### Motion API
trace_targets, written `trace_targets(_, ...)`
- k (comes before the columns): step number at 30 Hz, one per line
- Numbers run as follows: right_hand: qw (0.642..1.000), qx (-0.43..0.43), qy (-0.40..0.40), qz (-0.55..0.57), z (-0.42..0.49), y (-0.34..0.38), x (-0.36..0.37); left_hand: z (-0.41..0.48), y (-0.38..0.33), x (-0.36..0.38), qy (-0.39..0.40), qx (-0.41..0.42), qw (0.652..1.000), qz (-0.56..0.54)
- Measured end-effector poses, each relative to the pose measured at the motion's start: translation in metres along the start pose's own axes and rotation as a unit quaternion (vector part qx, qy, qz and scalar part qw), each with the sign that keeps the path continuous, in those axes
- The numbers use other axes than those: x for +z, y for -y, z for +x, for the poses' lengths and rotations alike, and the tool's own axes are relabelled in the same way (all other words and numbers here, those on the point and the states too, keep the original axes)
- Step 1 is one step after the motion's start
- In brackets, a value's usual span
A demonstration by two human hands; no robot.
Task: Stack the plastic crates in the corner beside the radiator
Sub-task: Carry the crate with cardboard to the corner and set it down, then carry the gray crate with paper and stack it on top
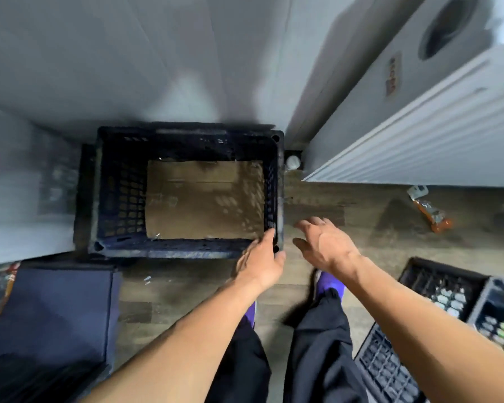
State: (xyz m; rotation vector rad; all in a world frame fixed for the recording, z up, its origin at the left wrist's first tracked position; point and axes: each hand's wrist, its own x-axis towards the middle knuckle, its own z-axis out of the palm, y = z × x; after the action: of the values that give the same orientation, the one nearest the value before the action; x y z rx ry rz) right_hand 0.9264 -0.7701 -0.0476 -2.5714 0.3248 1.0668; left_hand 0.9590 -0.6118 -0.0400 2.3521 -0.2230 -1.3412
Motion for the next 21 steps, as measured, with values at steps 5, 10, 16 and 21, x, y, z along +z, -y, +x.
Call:
trace_targets(5,0.98,0.101,-0.01,0.173,-0.072,-0.017,0.021,-0.034,-0.02,0.005,0.042,0.045,0.996,0.069)
trace_targets(10,0.948,0.181,-0.012,0.261,-0.142,-0.057,0.053,-0.056,-0.056,0.049,0.084,0.081,0.983,0.14)
trace_targets(16,0.895,0.258,-0.058,0.358,-0.22,-0.118,0.104,-0.092,-0.101,0.132,0.124,0.135,0.953,0.242)
trace_targets(21,0.857,0.287,-0.107,0.415,-0.298,-0.165,0.155,-0.134,-0.128,0.21,0.134,0.17,0.928,0.304)
